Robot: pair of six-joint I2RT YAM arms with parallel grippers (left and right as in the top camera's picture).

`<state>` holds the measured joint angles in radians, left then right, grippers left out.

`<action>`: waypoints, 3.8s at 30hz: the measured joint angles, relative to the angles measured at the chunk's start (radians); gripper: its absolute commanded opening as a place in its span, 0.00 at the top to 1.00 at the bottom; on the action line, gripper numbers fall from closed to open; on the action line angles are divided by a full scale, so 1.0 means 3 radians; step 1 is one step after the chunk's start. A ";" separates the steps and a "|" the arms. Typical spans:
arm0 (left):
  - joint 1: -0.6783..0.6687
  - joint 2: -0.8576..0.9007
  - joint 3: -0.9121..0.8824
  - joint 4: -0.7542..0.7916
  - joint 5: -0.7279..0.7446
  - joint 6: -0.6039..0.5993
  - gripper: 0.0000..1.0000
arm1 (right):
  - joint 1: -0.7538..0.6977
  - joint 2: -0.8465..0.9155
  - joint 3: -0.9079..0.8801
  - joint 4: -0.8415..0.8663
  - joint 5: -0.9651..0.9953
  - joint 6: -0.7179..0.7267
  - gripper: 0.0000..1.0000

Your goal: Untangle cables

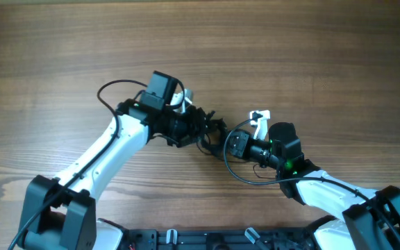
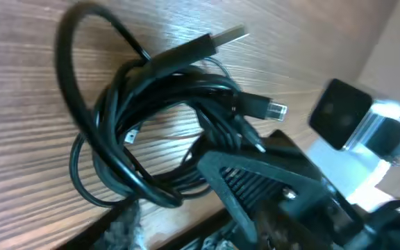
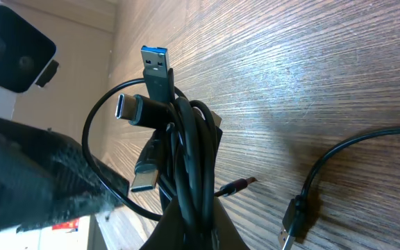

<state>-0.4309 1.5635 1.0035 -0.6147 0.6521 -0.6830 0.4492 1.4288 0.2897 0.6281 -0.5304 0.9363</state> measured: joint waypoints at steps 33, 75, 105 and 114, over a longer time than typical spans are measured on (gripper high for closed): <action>0.0191 0.0289 0.0042 0.0333 -0.0039 -0.0209 0.96 | 0.0000 0.0000 0.0000 -0.0001 0.0000 0.0000 0.96; 0.1132 0.0011 0.0125 0.0140 0.0498 0.0590 0.00 | -0.0613 0.0019 -0.0013 0.1550 -0.0718 0.1518 0.95; 0.0736 -0.0491 0.0193 0.0015 -0.0706 -0.1348 0.94 | -0.0225 0.0017 -0.0005 0.0979 -0.0571 0.2452 0.00; 0.0870 -0.0490 0.0193 -0.0276 -0.0725 -0.2550 0.91 | 0.0103 0.0015 -0.0004 0.1172 -0.0520 0.0922 0.01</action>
<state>-0.1699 1.4166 1.0615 -0.6975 0.4347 -1.4479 0.4801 1.4334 0.2886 0.9798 -0.6865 1.2129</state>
